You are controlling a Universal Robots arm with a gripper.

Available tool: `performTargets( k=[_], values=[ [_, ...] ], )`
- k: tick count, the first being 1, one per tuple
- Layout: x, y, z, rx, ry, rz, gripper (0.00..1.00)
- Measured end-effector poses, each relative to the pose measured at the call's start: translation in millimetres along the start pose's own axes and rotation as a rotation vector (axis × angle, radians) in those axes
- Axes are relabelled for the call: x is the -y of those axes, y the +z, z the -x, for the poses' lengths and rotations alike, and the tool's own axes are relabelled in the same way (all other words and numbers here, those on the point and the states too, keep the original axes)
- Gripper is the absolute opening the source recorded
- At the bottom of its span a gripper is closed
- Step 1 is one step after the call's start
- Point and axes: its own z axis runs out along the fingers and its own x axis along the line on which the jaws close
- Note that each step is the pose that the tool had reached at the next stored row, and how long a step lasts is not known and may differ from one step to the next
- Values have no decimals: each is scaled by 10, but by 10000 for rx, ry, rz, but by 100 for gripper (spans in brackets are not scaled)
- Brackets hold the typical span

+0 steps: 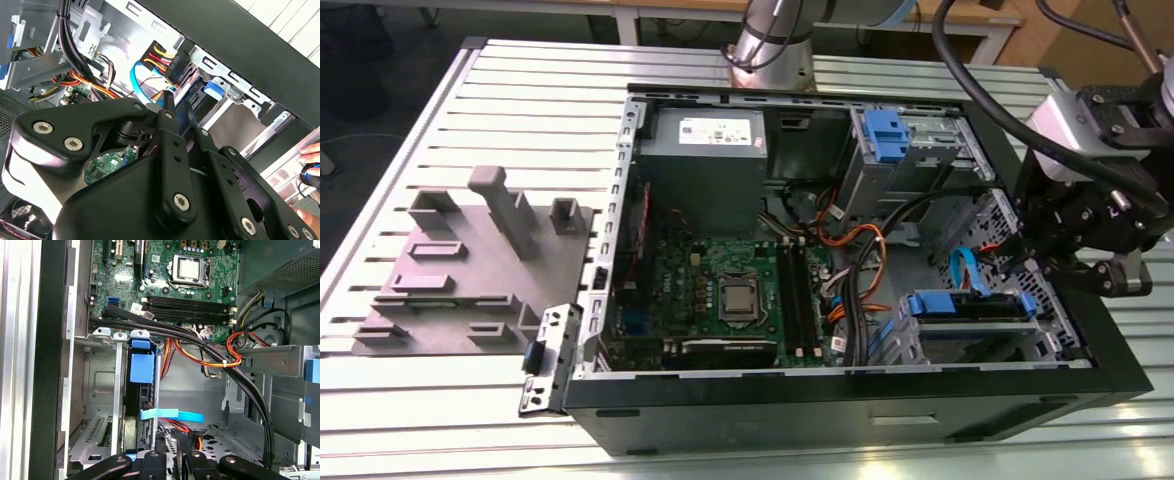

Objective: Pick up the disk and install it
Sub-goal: 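Insert the second disk wire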

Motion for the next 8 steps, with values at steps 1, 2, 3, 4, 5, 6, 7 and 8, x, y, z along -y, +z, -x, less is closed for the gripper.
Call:
performTargets(
  k=[1, 2, 3, 4, 5, 6, 7, 8],
  values=[
    [0, -1, 2, -2, 0, 0, 24],
    [0, -1, 5, -2, 0, 0, 24],
    [0, 0, 7, -1, 0, 0, 24],
    [0, 1, 9, -1, 0, 0, 24],
    [0, 2, 10, 0, 0, 0, 24],
    [0, 1, 10, -1, 0, 0, 24],
    [0, 1, 11, -1, 0, 0, 24],
    [0, 2, 11, 0, 0, 0, 24]
  ],
)
